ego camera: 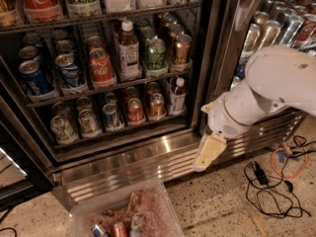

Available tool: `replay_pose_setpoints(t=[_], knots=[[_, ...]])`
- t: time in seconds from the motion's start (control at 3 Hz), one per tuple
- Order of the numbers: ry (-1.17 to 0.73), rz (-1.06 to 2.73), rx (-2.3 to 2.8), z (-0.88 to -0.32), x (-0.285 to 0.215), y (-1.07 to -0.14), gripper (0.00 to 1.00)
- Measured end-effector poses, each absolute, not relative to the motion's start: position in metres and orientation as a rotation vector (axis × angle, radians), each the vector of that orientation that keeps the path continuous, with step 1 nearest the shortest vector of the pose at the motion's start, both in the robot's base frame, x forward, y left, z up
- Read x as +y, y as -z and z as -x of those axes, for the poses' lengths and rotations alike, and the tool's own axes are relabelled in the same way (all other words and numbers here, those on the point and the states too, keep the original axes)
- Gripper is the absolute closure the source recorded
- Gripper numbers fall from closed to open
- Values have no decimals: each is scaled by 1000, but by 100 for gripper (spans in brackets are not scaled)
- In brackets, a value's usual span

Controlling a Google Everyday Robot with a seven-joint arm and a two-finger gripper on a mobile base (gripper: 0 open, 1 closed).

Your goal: Pick 7up can from bottom shelf of fridge

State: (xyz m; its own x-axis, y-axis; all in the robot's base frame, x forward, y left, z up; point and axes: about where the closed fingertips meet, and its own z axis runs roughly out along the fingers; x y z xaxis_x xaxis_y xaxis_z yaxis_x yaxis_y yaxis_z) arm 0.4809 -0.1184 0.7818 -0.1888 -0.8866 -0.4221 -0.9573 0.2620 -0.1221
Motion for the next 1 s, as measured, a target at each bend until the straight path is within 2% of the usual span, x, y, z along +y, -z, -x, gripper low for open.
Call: replay_pose_setpoints(t=[0.33,1.0], knots=[[-300,1684,2076,-491,-85,-754,0],[-328,1673,2053,-497,-73,-748,0]])
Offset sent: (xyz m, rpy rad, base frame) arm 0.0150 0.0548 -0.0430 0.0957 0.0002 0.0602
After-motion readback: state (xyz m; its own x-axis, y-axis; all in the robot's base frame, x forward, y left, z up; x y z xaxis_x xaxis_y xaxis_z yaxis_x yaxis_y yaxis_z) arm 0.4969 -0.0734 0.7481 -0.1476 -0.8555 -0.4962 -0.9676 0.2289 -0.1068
